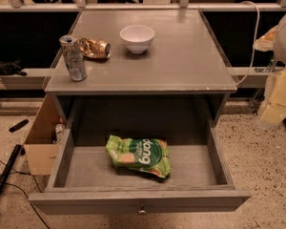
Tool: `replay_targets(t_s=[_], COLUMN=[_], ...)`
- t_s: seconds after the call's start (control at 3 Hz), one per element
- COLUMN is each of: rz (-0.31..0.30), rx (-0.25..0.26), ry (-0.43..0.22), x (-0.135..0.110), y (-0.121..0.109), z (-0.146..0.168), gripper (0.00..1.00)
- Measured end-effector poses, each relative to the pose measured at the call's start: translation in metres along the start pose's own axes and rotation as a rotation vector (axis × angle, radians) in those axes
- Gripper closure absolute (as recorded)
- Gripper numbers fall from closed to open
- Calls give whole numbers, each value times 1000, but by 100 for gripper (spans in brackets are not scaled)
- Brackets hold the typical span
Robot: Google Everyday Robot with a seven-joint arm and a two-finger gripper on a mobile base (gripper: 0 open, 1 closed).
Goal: Pick green rice chip bag from top drawer and place on counter
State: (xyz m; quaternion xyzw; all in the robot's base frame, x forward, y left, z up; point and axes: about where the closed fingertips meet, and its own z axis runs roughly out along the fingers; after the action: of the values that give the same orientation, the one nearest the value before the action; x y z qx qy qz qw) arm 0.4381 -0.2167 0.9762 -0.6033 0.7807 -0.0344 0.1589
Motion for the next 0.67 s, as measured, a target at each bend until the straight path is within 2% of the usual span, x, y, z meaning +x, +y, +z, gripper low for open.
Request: replay_targets(t_s=[0.33,0.67], rz=[0,27], rx=[0,12], ry=[0,-9], x=[0,0], y=[0,-2], z=[0,0], gripper=[0,0])
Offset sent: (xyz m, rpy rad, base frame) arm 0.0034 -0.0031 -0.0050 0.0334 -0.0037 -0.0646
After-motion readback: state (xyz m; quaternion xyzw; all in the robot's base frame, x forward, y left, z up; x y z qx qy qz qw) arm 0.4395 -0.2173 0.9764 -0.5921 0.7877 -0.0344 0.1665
